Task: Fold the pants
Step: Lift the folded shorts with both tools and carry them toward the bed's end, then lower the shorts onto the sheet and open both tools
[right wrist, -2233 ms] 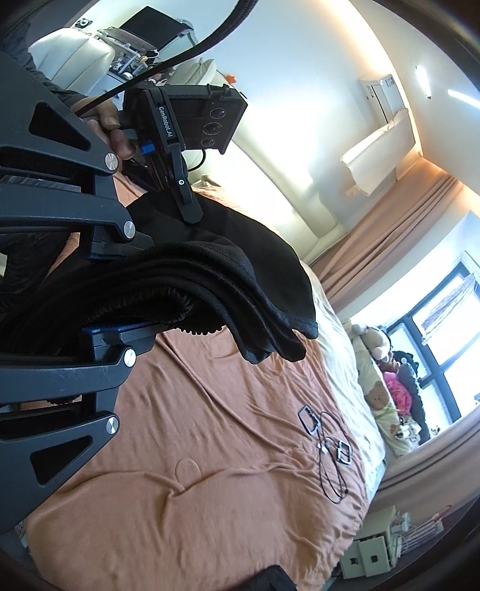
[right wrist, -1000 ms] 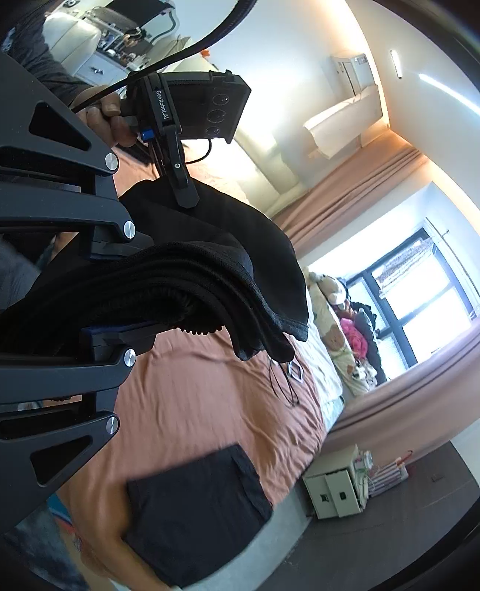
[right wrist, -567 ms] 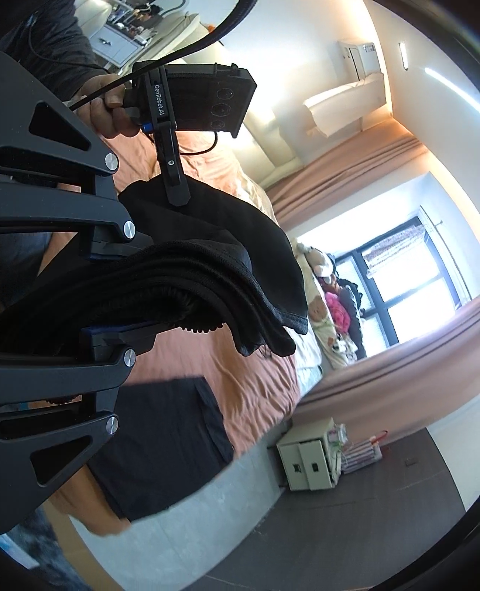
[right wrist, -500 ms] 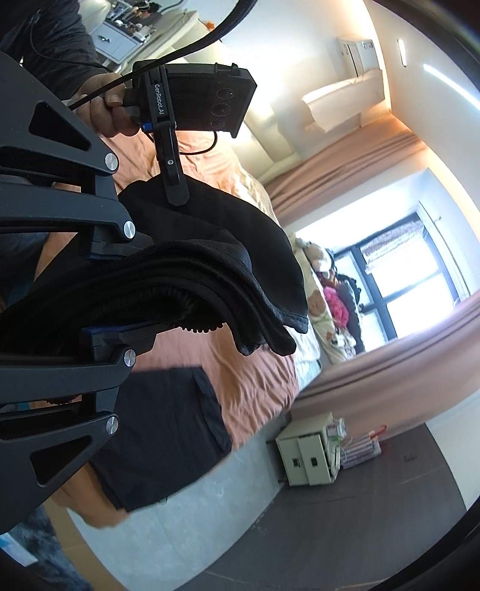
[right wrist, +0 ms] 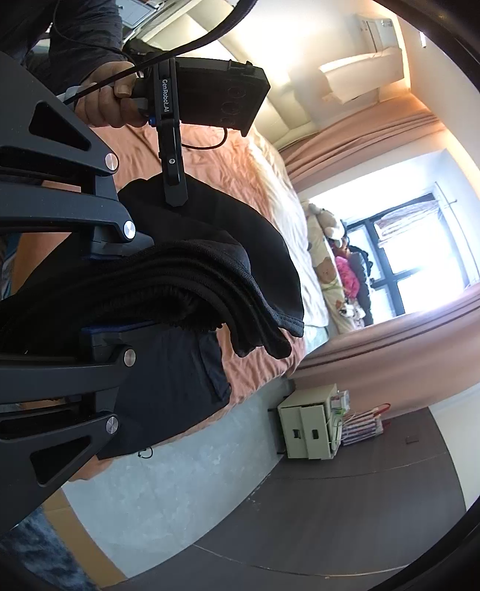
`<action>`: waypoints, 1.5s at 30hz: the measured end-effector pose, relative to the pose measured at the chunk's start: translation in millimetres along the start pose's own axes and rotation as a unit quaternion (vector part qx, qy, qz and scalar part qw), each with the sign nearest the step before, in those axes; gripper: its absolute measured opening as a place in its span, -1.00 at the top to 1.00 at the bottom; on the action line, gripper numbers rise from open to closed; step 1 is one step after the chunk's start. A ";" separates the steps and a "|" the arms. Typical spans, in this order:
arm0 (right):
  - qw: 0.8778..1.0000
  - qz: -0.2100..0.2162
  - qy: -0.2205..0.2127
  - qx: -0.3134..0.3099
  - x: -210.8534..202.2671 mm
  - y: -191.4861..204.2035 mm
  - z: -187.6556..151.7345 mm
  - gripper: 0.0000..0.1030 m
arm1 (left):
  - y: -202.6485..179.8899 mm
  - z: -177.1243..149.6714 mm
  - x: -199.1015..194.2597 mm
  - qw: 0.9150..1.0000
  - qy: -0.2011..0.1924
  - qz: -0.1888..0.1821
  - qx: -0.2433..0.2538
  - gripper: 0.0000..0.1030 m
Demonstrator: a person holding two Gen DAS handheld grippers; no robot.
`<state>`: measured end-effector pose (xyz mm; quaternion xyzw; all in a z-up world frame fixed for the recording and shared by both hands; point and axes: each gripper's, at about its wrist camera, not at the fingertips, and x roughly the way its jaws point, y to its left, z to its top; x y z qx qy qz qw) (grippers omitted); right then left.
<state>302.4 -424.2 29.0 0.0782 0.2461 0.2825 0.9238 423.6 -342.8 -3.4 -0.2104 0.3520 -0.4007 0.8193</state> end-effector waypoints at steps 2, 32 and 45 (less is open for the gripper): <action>1.000 -0.004 0.005 -0.003 9.3 2.6 2.6 0.60 | 17.5 -0.1 9.4 1.000 0.002 -0.003 -0.013 0.86; 0.977 -0.193 0.088 0.007 51.2 41.2 6.7 -0.26 | 200.1 16.6 97.8 0.988 0.012 0.061 -0.142 0.00; 0.985 -0.140 0.072 0.077 -48.3 68.6 -67.6 -0.15 | 234.6 49.9 115.8 0.982 0.005 0.099 -0.161 0.36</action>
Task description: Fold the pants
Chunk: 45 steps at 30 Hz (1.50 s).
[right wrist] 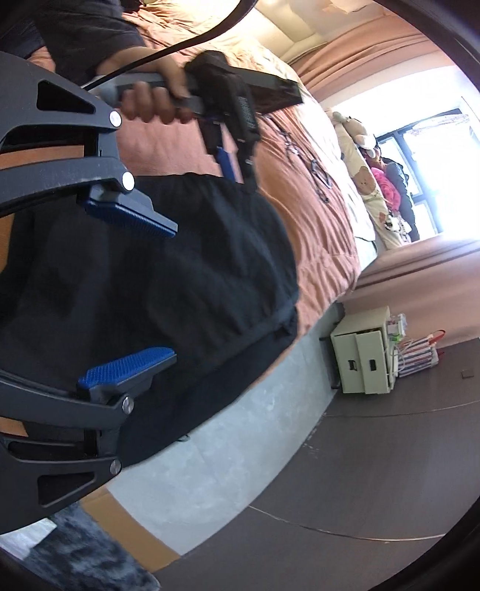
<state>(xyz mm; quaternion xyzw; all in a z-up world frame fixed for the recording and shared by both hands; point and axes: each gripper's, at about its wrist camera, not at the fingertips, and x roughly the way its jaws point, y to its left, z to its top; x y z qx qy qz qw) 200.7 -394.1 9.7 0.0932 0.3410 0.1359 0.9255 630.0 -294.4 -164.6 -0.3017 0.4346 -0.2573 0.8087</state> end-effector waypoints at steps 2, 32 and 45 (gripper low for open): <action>1.000 -0.010 0.010 0.004 1.2 -5.7 -7.1 0.00 | 0.6 2.4 3.9 1.000 0.005 0.010 0.006 0.87; 0.994 -0.076 0.025 0.068 -187.4 -15.7 -60.5 -0.50 | -54.2 -17.2 -136.4 0.990 -0.019 0.099 0.099 -0.48; 0.993 -0.097 -0.010 0.066 -193.6 67.7 -55.7 -1.00 | -91.5 -47.9 -243.0 0.983 -0.046 0.092 0.153 -0.95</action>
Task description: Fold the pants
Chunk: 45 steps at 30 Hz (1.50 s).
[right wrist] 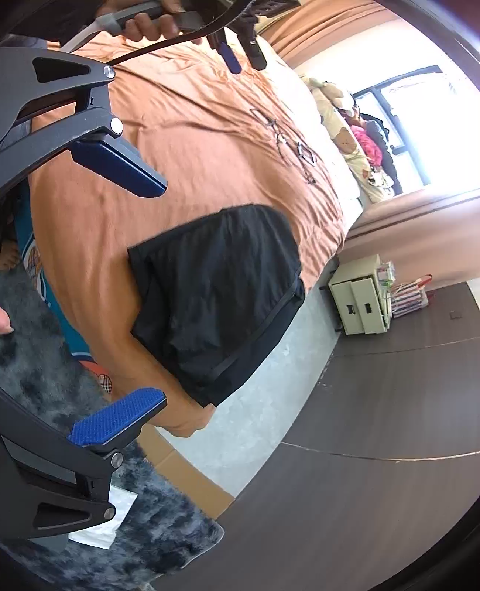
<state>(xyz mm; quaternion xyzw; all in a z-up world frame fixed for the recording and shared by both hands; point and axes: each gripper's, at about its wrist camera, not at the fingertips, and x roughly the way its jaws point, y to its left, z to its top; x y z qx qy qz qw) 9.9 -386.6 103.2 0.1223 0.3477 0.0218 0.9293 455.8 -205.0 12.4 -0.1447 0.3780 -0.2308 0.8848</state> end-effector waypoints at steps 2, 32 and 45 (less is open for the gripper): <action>1.000 0.000 -0.002 0.000 -2.5 8.2 -2.8 -1.00 | -0.4 -4.4 -16.6 1.000 -0.003 -0.001 0.003 -0.95; 0.997 0.030 -0.057 -0.034 -102.6 94.5 -83.4 -1.00 | 13.6 -102.5 -244.5 0.994 -0.079 0.048 0.051 -0.99; 0.993 0.052 -0.096 -0.051 -130.4 119.9 -134.8 -1.00 | 28.1 -164.2 -325.5 0.988 -0.123 0.078 0.053 -0.99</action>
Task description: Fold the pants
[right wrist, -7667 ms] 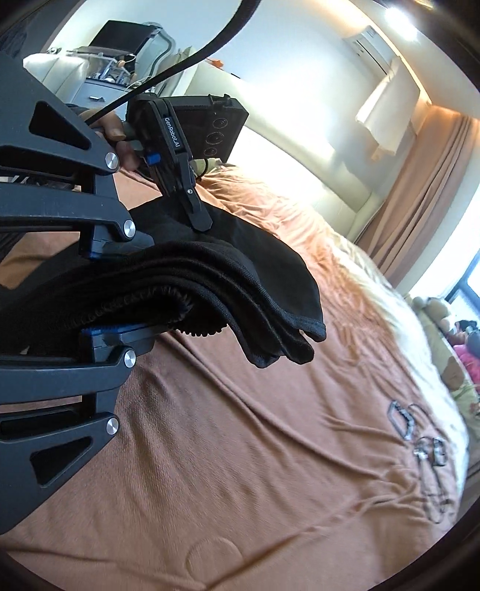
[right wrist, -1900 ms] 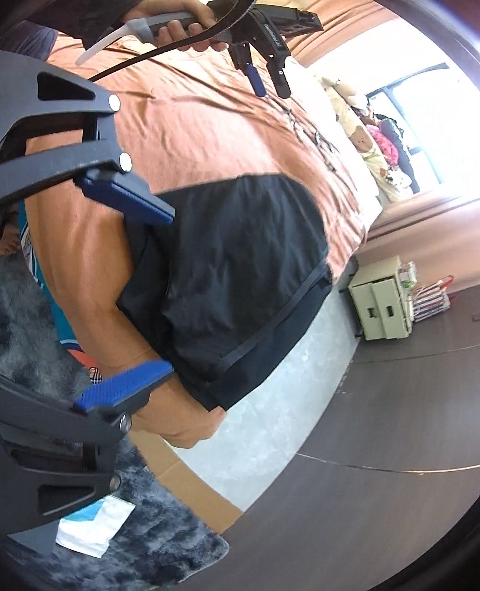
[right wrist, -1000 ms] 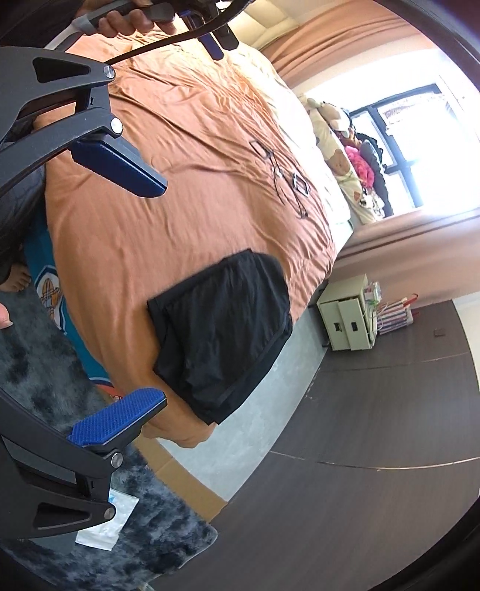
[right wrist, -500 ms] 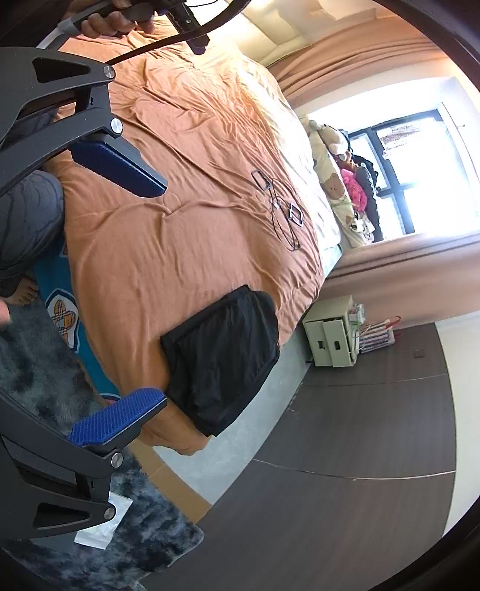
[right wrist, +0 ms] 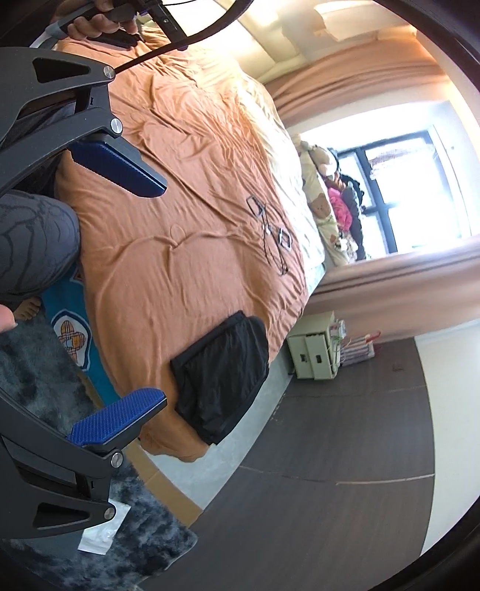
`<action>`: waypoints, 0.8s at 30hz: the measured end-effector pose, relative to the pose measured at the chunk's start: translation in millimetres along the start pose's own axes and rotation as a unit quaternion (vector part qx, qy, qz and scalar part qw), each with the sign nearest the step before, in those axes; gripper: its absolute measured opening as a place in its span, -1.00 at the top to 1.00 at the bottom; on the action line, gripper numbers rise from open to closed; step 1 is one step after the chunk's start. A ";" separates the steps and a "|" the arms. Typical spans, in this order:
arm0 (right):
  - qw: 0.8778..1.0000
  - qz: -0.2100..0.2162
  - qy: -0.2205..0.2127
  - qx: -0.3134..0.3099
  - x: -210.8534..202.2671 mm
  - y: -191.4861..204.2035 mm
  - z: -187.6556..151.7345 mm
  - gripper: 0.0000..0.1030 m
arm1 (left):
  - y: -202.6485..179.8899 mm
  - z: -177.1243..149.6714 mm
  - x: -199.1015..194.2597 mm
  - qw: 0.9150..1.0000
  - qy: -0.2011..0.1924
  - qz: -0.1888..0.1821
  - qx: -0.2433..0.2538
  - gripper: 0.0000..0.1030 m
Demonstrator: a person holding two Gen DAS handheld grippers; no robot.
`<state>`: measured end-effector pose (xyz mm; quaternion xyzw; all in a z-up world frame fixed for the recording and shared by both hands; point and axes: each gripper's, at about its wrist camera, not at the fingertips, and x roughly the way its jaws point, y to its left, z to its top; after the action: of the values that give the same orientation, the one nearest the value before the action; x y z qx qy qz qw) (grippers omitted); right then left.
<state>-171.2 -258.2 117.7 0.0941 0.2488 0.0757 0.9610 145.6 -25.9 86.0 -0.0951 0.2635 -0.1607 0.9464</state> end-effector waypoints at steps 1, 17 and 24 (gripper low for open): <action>1.000 0.001 -0.003 -0.005 -1.0 2.7 -4.2 -1.00 | 3.3 -3.9 -5.1 1.000 -0.002 0.006 -0.002 -0.99; 0.999 0.031 -0.027 -0.010 -0.5 18.5 -63.7 -1.00 | 39.0 -67.9 -71.0 0.996 -0.032 0.084 -0.005 -0.99; 0.999 0.024 -0.037 -0.010 0.2 28.4 -94.0 -1.00 | 32.4 -92.8 -85.0 0.994 -0.038 0.099 0.022 -0.99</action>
<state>-220.2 -217.1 43.1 0.0935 0.2095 0.0980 0.9684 35.9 25.5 39.0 -0.0537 0.2316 -0.0687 0.9689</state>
